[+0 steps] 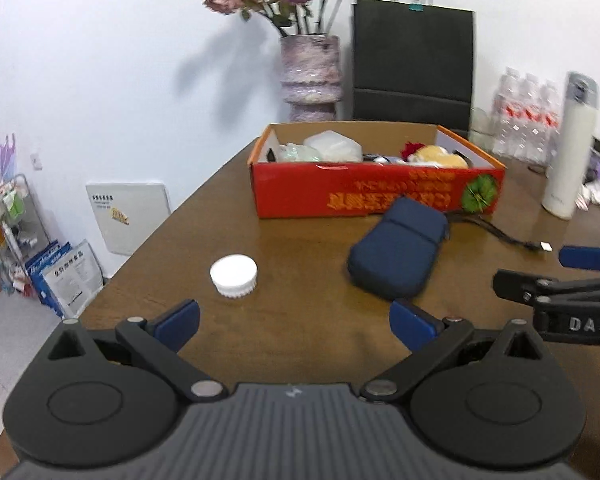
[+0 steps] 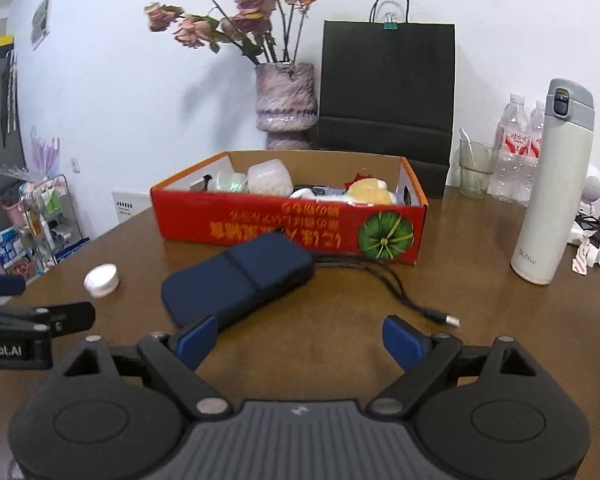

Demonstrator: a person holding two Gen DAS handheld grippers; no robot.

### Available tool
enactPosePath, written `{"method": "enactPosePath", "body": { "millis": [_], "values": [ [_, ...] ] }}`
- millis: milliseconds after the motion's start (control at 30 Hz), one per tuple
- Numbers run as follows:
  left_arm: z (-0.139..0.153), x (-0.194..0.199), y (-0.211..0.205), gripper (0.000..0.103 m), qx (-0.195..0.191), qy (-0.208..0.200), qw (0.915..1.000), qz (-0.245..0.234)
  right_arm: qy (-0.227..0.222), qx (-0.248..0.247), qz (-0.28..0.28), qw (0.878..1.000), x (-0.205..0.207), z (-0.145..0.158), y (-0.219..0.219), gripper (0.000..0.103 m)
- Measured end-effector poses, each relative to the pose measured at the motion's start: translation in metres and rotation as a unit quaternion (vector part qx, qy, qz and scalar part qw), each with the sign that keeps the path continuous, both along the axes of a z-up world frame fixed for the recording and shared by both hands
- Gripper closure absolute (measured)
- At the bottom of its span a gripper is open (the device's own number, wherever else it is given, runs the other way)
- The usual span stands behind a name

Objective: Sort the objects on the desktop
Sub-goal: 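Withdraw both tools from the box back over the table items, then grasp the white round lid with left tool while right tool grasps the navy pouch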

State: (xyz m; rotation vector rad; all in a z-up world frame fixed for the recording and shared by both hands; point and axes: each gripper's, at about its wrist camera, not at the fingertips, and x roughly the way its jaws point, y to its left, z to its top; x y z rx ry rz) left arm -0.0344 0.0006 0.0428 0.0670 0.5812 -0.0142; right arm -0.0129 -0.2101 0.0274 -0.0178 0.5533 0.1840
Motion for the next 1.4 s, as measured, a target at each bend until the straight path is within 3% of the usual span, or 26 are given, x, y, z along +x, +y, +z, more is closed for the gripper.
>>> {"method": "enactPosePath", "body": {
  "millis": [233,533,833,1000,1067,1133,1267,1333,1400],
  "values": [
    [-0.015,-0.023,-0.005,0.000,0.000,0.014,0.9997,-0.021,0.005,0.005,0.003,1.000,-0.026,-0.010,0.006,0.013],
    [-0.020,-0.019,0.005,0.000,-0.009,0.019,0.9997,-0.011,0.005,0.001,0.003,1.000,-0.027,-0.010,0.011,0.013],
    [-0.024,0.017,0.057,0.000,-0.061,0.027,0.9966,0.047,0.003,0.065,0.033,0.997,-0.008,-0.006,0.009,0.012],
    [-0.021,0.060,0.071,0.004,-0.071,0.026,0.9965,0.037,0.045,0.106,0.044,0.992,0.033,-0.009,0.031,0.012],
    [-0.022,0.083,0.076,0.010,-0.079,0.044,0.9951,0.042,0.047,0.100,0.036,0.993,0.052,-0.010,0.043,0.012],
    [-0.026,0.099,0.078,0.024,-0.083,0.060,0.9938,0.042,0.056,0.097,0.011,0.994,0.073,-0.011,0.050,0.012],
    [-0.033,0.119,0.077,0.032,-0.087,0.074,0.9933,0.018,0.104,0.135,-0.069,0.983,0.123,-0.022,0.047,0.011],
    [-0.034,0.118,0.070,0.058,-0.066,0.063,0.9958,0.002,0.097,0.134,-0.093,0.982,0.134,-0.025,0.047,0.011],
    [-0.035,0.116,0.066,0.062,-0.059,0.058,0.9965,-0.008,0.084,0.103,-0.092,0.987,0.134,-0.028,0.052,0.022]
  ]
}}
